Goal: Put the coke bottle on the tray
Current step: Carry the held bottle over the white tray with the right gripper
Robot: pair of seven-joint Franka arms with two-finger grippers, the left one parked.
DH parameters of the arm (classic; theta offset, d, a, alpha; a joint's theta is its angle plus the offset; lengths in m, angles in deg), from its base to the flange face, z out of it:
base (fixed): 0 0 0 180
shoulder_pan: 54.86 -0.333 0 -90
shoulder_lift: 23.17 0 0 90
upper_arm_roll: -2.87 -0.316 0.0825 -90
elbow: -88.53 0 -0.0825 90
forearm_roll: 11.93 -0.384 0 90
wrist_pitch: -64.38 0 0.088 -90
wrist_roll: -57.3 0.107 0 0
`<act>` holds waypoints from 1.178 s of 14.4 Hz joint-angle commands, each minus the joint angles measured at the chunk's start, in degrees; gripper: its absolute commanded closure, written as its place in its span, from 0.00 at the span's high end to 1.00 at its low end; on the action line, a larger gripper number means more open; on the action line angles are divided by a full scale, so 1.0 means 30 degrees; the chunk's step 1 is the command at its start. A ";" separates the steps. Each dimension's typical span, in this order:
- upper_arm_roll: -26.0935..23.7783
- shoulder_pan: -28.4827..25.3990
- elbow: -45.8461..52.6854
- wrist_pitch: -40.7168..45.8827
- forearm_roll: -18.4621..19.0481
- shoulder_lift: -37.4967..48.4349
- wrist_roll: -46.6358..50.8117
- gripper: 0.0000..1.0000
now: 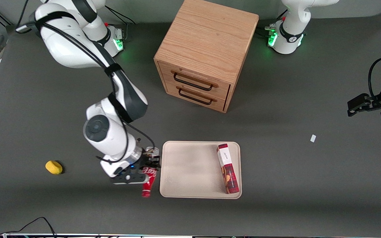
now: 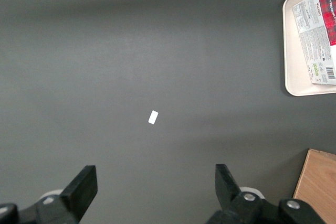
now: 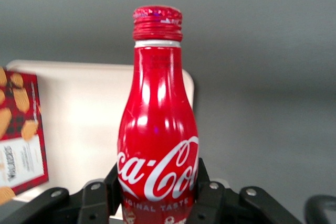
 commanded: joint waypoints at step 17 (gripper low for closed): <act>0.0034 -0.0809 0.0774 -0.4357 0.0009 -0.4658 0.0961 0.81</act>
